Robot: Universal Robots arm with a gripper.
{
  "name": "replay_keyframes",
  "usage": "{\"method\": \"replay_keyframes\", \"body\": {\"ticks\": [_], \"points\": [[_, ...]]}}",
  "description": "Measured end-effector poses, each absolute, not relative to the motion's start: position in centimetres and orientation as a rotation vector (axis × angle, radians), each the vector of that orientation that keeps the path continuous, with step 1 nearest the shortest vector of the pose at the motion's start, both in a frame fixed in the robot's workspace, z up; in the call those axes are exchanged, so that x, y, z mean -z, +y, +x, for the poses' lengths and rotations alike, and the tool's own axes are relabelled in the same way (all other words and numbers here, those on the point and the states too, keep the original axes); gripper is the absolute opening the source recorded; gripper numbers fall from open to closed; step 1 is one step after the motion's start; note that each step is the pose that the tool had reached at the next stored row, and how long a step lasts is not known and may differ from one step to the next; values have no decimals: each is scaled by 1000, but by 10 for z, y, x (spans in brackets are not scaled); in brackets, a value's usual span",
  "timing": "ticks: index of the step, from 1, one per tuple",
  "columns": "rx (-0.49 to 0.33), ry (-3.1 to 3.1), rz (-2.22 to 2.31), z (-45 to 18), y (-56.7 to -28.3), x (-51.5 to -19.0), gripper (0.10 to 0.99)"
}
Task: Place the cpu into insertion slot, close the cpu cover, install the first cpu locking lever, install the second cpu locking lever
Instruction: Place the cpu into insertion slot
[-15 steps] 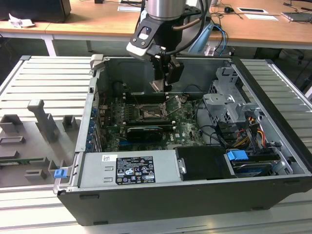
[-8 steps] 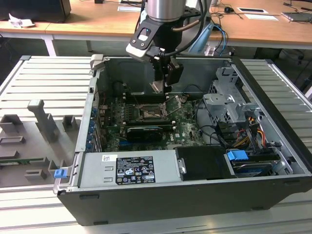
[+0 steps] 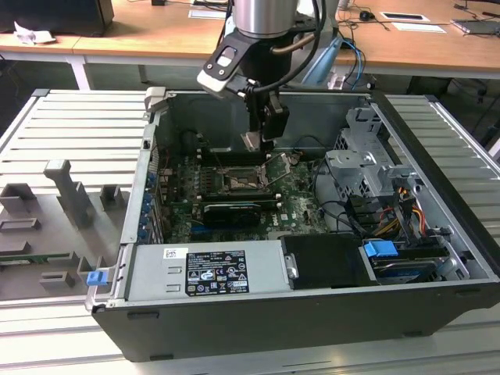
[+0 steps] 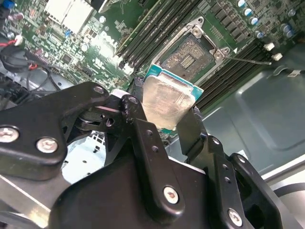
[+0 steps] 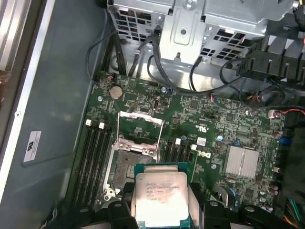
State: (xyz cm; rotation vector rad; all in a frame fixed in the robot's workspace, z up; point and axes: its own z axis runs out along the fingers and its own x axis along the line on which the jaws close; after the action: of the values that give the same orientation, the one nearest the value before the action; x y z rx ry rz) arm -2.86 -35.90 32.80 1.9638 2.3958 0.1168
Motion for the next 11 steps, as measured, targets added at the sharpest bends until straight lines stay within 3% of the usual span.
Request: {"method": "replay_keyframes", "body": {"ticks": [11], "points": [[-116, 2377, 1985, -29, -359, -317, 529]]}}
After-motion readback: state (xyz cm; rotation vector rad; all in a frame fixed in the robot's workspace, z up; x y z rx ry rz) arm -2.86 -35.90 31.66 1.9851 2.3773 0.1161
